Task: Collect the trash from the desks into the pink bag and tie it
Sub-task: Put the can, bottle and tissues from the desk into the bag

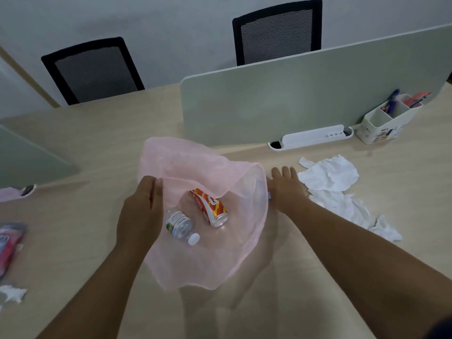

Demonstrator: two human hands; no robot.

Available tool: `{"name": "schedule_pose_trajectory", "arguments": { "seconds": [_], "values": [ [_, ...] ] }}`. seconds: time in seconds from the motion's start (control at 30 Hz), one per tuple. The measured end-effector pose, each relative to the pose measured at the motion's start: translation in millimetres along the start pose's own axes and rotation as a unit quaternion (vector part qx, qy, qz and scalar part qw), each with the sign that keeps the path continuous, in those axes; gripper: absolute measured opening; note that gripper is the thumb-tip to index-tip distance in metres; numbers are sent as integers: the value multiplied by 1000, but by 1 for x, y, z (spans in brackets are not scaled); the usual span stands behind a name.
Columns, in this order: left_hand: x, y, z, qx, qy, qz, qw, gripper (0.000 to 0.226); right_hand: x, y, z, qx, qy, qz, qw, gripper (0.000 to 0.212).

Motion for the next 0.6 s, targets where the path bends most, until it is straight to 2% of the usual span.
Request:
{"name": "schedule_pose_trajectory", "arguments": {
  "seconds": [0.07,0.1,0.17,0.23,0.3,0.37,0.47,0.5,0.57,0.6],
  "values": [
    [1,4,4,2,-7,0,1000,32,0,-12,20,65,112,-13,992,57],
    [2,7,7,5,-14,1,1000,32,0,-19,35,116,220,-20,968,60],
    [8,16,16,10,-33,7,999,34,-15,-39,64,182,435,26,881,65],
    [13,25,25,17,-56,14,998,34,-47,-66,74,169,545,100,815,60],
    [18,32,36,30,-67,11,997,34,-80,-95,62,121,613,136,769,57],
    [21,36,45,53,-68,-4,996,34,-104,-123,36,81,618,119,773,54],
    [18,41,50,68,-91,-22,993,34,-108,-144,-12,54,555,4,830,44],
    [15,42,50,70,-101,-29,992,35,-104,-144,-28,66,544,-33,836,46],
    [13,41,47,73,-114,-42,990,36,-96,-135,-57,91,562,-66,819,57],
    [9,39,44,78,-119,-50,989,36,-96,-130,-73,101,578,-57,808,65]
  ]
}}
Point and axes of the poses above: each hand's wrist, its own y-axis towards the middle knuckle, its own x-axis out of the palm, z = x × y, the point moved 7 cm from there along y, towards the middle knuckle, and after that the axes turned 7 degrees about -y, right-handed, at the moved point
